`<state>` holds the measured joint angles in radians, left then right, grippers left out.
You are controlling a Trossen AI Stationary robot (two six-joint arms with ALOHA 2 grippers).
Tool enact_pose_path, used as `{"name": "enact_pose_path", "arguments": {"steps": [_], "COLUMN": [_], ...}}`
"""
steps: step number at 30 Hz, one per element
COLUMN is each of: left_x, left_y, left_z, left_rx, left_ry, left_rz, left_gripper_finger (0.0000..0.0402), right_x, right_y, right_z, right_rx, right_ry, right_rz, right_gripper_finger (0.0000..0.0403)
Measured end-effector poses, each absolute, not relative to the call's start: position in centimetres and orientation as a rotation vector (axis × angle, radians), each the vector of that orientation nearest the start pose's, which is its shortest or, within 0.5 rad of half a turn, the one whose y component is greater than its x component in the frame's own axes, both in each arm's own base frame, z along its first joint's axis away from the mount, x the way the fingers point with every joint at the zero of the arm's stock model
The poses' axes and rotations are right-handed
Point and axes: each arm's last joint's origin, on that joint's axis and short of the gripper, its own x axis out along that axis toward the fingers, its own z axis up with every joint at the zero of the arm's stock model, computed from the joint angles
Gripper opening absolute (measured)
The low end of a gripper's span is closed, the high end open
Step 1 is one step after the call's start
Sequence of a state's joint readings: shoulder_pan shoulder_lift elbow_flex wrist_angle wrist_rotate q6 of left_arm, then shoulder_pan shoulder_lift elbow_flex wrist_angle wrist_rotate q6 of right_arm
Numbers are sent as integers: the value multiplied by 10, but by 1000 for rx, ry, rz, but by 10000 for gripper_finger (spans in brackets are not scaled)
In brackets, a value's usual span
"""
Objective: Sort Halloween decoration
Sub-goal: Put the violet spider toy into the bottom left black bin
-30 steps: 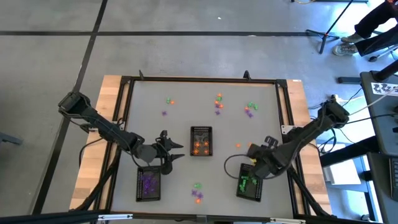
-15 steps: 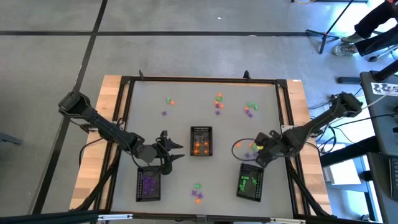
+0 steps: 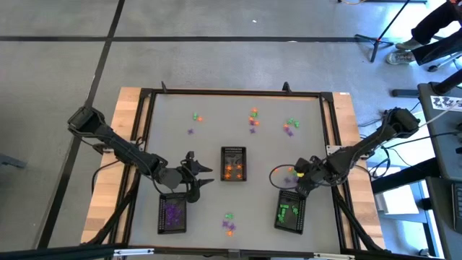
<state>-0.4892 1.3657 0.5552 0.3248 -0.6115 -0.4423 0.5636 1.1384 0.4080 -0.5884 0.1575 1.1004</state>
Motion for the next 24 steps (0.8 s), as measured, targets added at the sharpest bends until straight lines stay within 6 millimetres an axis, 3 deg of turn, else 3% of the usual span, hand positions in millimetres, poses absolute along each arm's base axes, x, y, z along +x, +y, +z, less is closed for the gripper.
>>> {"name": "enact_pose_path", "arguments": {"steps": [7, 17, 24], "left_x": [237, 237, 237], "left_y": [-107, -107, -107], "left_z": [183, 183, 183], "left_rx": [-179, -179, -179], "left_ry": [377, 377, 378], "left_rz": [213, 213, 213], "left_gripper_finger": [174, 174, 174], "right_x": [138, 141, 147], "right_y": [79, 80, 83], "right_z": [124, 129, 142], "right_rx": [411, 389, 370], "right_ry": [1214, 1196, 1206], "right_rz": [-416, -440, -458], "right_gripper_finger": [152, 11, 3]}}
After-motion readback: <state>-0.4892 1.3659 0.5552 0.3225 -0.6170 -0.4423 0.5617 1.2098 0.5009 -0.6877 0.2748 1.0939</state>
